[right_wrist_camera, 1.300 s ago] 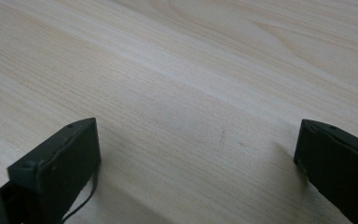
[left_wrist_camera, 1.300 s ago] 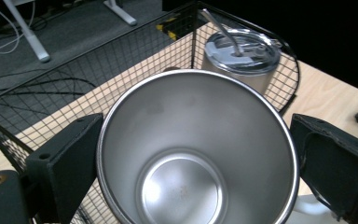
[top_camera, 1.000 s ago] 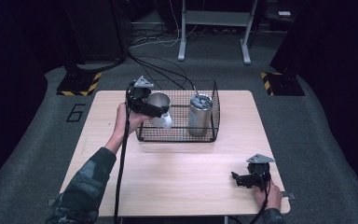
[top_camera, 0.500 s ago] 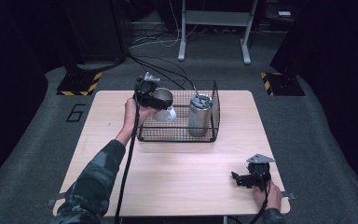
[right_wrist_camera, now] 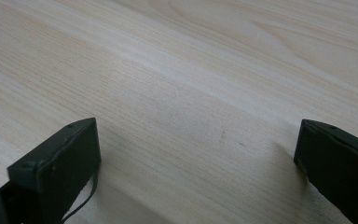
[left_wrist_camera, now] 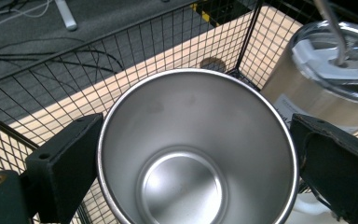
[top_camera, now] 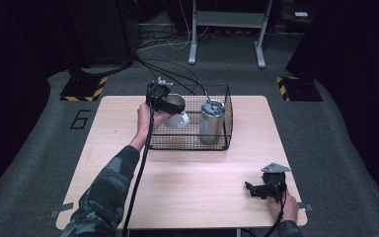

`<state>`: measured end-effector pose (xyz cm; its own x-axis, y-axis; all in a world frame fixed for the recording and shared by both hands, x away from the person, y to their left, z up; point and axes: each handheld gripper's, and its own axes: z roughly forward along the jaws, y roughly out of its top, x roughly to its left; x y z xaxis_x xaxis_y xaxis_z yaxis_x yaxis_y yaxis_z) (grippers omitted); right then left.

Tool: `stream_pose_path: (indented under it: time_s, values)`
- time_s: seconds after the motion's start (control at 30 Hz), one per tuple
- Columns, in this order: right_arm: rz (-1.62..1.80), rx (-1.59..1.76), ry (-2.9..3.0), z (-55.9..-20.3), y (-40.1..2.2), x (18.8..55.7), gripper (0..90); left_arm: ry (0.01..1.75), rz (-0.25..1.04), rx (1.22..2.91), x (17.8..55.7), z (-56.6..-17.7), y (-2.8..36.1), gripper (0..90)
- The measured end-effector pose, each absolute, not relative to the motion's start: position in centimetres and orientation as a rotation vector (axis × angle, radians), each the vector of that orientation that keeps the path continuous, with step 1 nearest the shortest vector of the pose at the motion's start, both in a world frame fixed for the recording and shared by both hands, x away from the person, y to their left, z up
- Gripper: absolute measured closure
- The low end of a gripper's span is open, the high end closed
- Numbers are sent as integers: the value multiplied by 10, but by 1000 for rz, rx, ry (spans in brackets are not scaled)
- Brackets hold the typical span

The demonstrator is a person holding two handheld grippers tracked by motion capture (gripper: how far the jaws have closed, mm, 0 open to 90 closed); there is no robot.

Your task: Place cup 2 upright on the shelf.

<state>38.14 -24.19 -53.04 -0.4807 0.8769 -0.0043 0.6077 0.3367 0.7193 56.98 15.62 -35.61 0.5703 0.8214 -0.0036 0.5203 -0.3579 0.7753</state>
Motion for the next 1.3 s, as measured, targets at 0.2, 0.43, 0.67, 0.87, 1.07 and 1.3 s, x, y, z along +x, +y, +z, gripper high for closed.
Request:
stream_pose_path:
  time_s: [0.2,0.43,0.67,0.87,1.07,1.3]
  values:
    - [936,1308,2215,-530,-242,381,0,1104,498,2041,576,-364,153,59]
    - [937,1308,2214,-530,-242,381,0,1139,497,2040,582,-374,149,58]
    - [936,1309,2214,-530,-242,381,0,1185,485,2032,589,-386,147,59]
    - [936,1308,2214,-530,-242,381,0,1218,468,2040,593,-397,147,59]
    - [936,1309,2214,-530,-242,381,0,1229,457,2056,595,-402,145,58]
    - [936,1307,2214,-530,-242,381,0,1240,452,2077,597,-409,141,58]
